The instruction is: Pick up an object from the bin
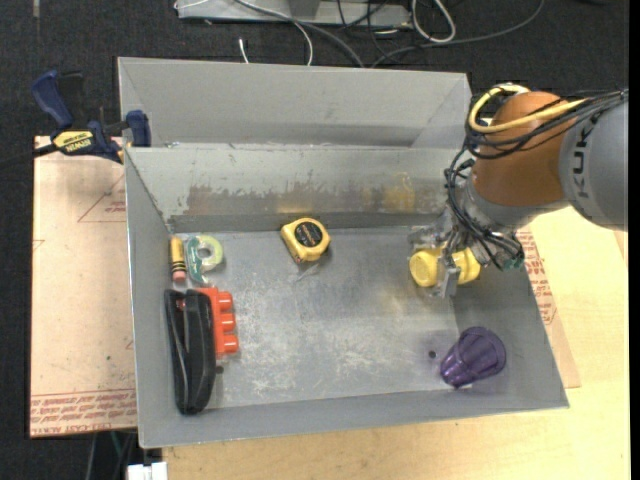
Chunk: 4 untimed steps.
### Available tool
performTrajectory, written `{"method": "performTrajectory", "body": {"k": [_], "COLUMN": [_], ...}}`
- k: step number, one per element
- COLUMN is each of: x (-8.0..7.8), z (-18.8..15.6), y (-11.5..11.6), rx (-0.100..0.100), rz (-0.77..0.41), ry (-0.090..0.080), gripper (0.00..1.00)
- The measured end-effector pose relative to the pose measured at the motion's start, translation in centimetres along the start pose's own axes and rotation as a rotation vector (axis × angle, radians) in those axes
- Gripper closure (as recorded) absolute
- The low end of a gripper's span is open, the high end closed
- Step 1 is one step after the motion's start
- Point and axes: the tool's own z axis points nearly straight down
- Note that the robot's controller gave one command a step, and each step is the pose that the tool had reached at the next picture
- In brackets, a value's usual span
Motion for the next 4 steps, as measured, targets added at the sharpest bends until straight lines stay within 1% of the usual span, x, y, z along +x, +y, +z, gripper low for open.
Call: {"method": "performTrajectory", "body": {"k": [1,2,3,4], "x": [-0.9,0.0,-1.9,-0.3], "z": [-2.0,-2.4,-5.4,-10.0], "y": [-1.8,-1.3,-1.3,0.5], "rx": [0.008,-0.003,0.007,-0.003], "rz": [0.048,0.062,-0.024,-0.025], "ry": [-0.015,0.002,-0.016,-0.001], "gripper": [1.00,1.00,1.00,1.00]}}
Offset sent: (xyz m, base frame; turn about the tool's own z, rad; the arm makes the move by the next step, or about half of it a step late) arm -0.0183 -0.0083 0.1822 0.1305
